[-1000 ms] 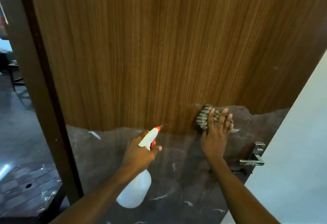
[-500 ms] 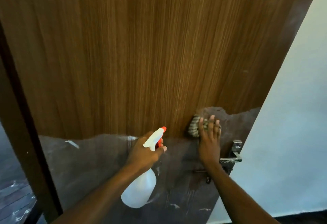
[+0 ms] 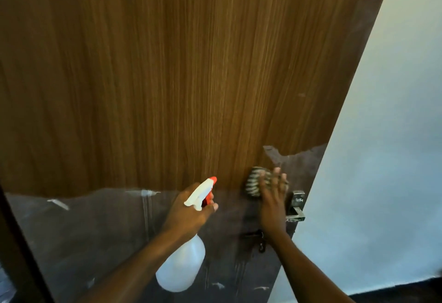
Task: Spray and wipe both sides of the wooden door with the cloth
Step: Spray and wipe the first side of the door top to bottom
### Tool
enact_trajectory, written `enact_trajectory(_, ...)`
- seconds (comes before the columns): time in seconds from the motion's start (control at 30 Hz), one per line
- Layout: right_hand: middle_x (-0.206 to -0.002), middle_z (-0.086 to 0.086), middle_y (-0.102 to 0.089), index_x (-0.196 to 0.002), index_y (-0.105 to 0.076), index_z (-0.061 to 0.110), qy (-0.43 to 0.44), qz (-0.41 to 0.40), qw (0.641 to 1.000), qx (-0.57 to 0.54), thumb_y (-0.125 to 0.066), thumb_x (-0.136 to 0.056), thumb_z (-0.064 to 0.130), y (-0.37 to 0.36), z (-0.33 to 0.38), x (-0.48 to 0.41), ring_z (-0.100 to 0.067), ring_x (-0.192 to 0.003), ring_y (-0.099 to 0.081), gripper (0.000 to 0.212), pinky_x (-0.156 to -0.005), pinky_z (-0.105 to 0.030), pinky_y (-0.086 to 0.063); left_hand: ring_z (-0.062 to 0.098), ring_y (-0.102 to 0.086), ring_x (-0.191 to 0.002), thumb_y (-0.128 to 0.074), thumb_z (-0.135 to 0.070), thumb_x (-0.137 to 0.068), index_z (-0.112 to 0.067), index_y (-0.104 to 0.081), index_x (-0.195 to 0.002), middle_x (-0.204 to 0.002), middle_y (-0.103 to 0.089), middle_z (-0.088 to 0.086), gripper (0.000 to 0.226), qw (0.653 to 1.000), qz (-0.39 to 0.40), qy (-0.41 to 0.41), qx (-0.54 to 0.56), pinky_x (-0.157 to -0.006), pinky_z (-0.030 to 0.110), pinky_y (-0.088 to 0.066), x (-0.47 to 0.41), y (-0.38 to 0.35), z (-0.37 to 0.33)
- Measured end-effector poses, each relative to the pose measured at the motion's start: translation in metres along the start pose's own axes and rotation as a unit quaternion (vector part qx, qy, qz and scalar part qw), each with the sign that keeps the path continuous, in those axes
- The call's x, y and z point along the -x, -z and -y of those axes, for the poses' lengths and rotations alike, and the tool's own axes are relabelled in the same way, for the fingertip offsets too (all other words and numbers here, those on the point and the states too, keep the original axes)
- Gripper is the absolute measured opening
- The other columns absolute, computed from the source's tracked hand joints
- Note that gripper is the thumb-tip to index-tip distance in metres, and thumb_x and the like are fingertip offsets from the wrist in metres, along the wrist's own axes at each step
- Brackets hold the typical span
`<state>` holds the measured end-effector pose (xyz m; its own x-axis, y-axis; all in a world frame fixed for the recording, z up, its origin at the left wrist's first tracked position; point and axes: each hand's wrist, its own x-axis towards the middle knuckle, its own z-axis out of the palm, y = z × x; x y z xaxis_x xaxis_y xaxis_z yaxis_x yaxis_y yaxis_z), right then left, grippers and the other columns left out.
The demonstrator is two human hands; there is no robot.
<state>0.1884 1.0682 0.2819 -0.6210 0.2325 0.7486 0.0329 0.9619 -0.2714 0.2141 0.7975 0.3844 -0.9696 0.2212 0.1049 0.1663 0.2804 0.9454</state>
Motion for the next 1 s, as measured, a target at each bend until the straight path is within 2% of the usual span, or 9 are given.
enact_trajectory(0.13, -0.165, -0.001, 0.02, -0.159, -0.001, 0.029, -0.123, -0.075, 0.989, -0.028, -0.056, -0.093, -0.005, 0.023, -0.003, -0.058, -0.037, -0.152, 0.014, 0.092, -0.12, -0.062, -0.005, 0.02, -0.061, -0.102, -0.074, -0.034, -0.076, -0.024, -0.054, -0.122, -0.117, -0.061, -0.004, 0.052, 1.0, -0.021, 0.013, 0.007, -0.079, 0.02, -0.051, -0.008, -0.031, -0.005)
enact_trajectory(0.23, -0.167, -0.003, 0.012, -0.159, -0.021, 0.027, 0.023, -0.078, 0.997, -0.019, -0.055, -0.092, -0.002, 0.022, 0.012, -0.065, -0.036, -0.153, 0.011, 0.08, -0.122, -0.05, 0.01, 0.021, -0.061, -0.102, -0.074, -0.026, -0.077, -0.026, -0.055, -0.113, -0.107, -0.061, -0.005, 0.04, 0.999, -0.032, -0.009, 0.016, -0.079, 0.021, -0.05, -0.01, -0.055, -0.021)
enact_trajectory(0.37, -0.169, -0.003, -0.001, -0.158, -0.02, 0.035, 0.204, -0.004, 0.979, 0.003, -0.055, -0.099, 0.019, 0.006, -0.018, -0.024, -0.036, -0.154, 0.0, 0.07, -0.124, -0.055, 0.0, 0.018, -0.055, -0.11, -0.073, -0.027, -0.078, -0.02, -0.05, -0.124, -0.113, -0.052, -0.009, 0.052, 0.999, -0.038, -0.007, 0.004, -0.094, 0.029, -0.046, -0.01, -0.089, -0.031)
enact_trajectory(0.53, -0.168, -0.009, 0.001, -0.159, -0.006, 0.036, 0.035, -0.049, 0.998, -0.028, -0.042, -0.097, 0.013, 0.03, -0.073, -0.043, -0.037, -0.154, 0.003, 0.076, -0.12, -0.065, -0.012, 0.024, -0.059, -0.107, -0.074, -0.03, -0.077, -0.024, -0.052, -0.114, -0.116, -0.06, 0.002, 0.043, 0.997, -0.043, 0.045, 0.04, -0.092, 0.035, -0.051, -0.014, -0.111, -0.022)
enact_trajectory(0.63, -0.168, -0.013, 0.002, -0.16, -0.006, 0.027, -0.057, -0.109, 0.991, -0.049, -0.047, -0.094, 0.016, 0.048, -0.063, -0.089, -0.037, -0.153, 0.008, 0.078, -0.123, -0.058, -0.001, 0.025, -0.061, -0.103, -0.076, -0.037, -0.072, -0.02, -0.054, -0.121, -0.116, -0.062, 0.003, 0.056, 0.998, -0.042, 0.039, 0.026, -0.091, 0.039, -0.054, -0.016, -0.118, -0.017)
enact_trajectory(0.73, -0.168, -0.013, -0.001, -0.159, -0.015, 0.028, 0.058, -0.089, 0.994, -0.031, -0.048, -0.096, 0.021, 0.048, -0.061, -0.097, -0.04, -0.153, 0.005, 0.072, -0.122, -0.057, 0.005, 0.024, -0.061, -0.1, -0.076, -0.033, -0.073, -0.02, -0.056, -0.119, -0.109, -0.064, 0.0, 0.052, 0.998, -0.041, 0.028, 0.024, -0.084, 0.031, -0.054, -0.016, -0.13, -0.016)
enact_trajectory(0.83, -0.168, -0.009, -0.004, -0.159, -0.016, 0.034, 0.243, -0.01, 0.97, 0.026, -0.048, -0.097, 0.025, 0.04, -0.098, -0.067, -0.039, -0.153, -0.002, 0.071, -0.12, -0.064, -0.009, 0.021, -0.062, -0.093, -0.076, -0.029, -0.076, -0.023, -0.057, -0.112, -0.1, -0.064, -0.001, 0.041, 0.999, -0.041, 0.025, 0.023, -0.071, 0.02, -0.05, -0.014, -0.143, -0.018)
enact_trajectory(0.93, -0.168, -0.008, -0.002, -0.159, -0.014, 0.035, 0.216, 0.016, 0.976, 0.033, -0.057, -0.091, 0.024, 0.041, -0.144, -0.041, -0.039, -0.153, -0.002, 0.081, -0.119, -0.064, -0.015, 0.022, -0.062, -0.095, -0.076, -0.043, -0.071, -0.021, -0.054, -0.119, -0.108, -0.062, 0.002, 0.057, 0.998, -0.026, 0.047, 0.016, -0.071, 0.021, -0.052, -0.012, -0.154, -0.015)
enact_trajectory(1.0, -0.168, -0.013, 0.001, -0.159, -0.014, 0.032, 0.159, 0.021, 0.987, 0.006, -0.049, -0.098, 0.035, 0.049, -0.158, -0.041, -0.042, -0.153, 0.003, 0.07, -0.118, -0.066, -0.017, 0.023, -0.062, -0.095, -0.076, -0.044, -0.071, -0.02, -0.053, -0.12, -0.109, -0.062, 0.002, 0.059, 0.998, -0.023, 0.055, 0.015, -0.071, 0.021, -0.052, -0.009, -0.16, -0.014)
